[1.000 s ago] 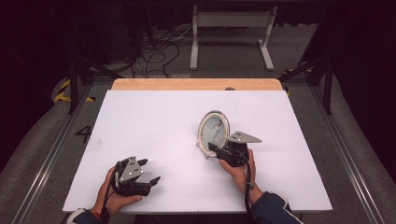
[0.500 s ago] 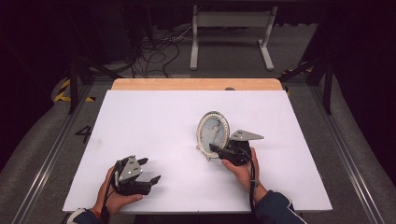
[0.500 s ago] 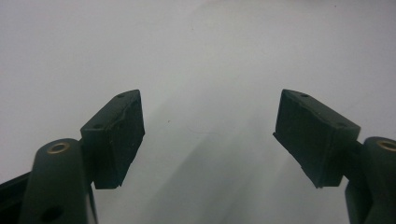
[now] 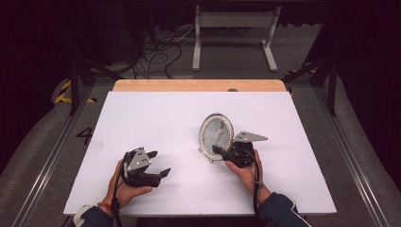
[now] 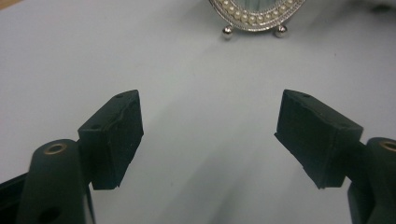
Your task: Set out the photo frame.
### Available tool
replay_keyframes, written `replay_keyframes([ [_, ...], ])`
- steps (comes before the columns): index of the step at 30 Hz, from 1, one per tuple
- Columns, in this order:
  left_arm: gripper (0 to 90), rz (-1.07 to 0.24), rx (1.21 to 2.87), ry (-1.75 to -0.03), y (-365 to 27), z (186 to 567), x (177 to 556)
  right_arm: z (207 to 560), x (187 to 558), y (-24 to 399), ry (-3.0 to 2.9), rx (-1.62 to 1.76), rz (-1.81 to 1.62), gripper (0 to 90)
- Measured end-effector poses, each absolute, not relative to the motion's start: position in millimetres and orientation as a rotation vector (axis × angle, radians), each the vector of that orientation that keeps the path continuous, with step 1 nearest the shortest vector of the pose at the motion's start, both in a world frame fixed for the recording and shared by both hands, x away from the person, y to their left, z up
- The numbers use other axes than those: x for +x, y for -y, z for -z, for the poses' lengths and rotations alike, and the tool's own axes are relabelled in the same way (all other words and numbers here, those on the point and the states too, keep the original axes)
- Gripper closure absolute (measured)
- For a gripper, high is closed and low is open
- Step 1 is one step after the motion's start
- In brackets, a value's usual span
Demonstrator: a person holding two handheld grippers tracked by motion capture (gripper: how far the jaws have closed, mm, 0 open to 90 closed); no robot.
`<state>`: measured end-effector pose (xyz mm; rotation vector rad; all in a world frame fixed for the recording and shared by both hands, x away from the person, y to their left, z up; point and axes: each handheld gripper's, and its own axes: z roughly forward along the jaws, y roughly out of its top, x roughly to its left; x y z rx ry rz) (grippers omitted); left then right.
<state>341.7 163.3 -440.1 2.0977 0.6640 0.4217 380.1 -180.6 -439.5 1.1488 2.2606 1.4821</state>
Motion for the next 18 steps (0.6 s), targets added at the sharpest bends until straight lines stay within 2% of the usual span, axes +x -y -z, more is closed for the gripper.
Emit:
replay_keyframes([
  [9, 20.2, -0.371, 2.077, -0.594, -116.5, 428.2, 386.9, 435.3, 387.0, 186.0, -2.347, 1.13, -1.468, 81.5],
  [10, 20.2, -0.359, 2.072, -0.588, -110.8, 427.7, 392.6, 435.1, 386.7, 185.9, -2.345, 1.129, -1.464, 79.7],
  [13, 20.1, -0.321, 2.055, -0.593, -92.7, 429.2, 410.9, 433.8, 385.0, 187.2, -2.314, 1.145, -1.444, 66.6],
  [18, 19.9, -0.298, 2.068, -0.594, -78.4, 432.4, 426.2, 426.3, 376.4, 194.0, -2.26, 1.118, -1.435, 62.1],
])
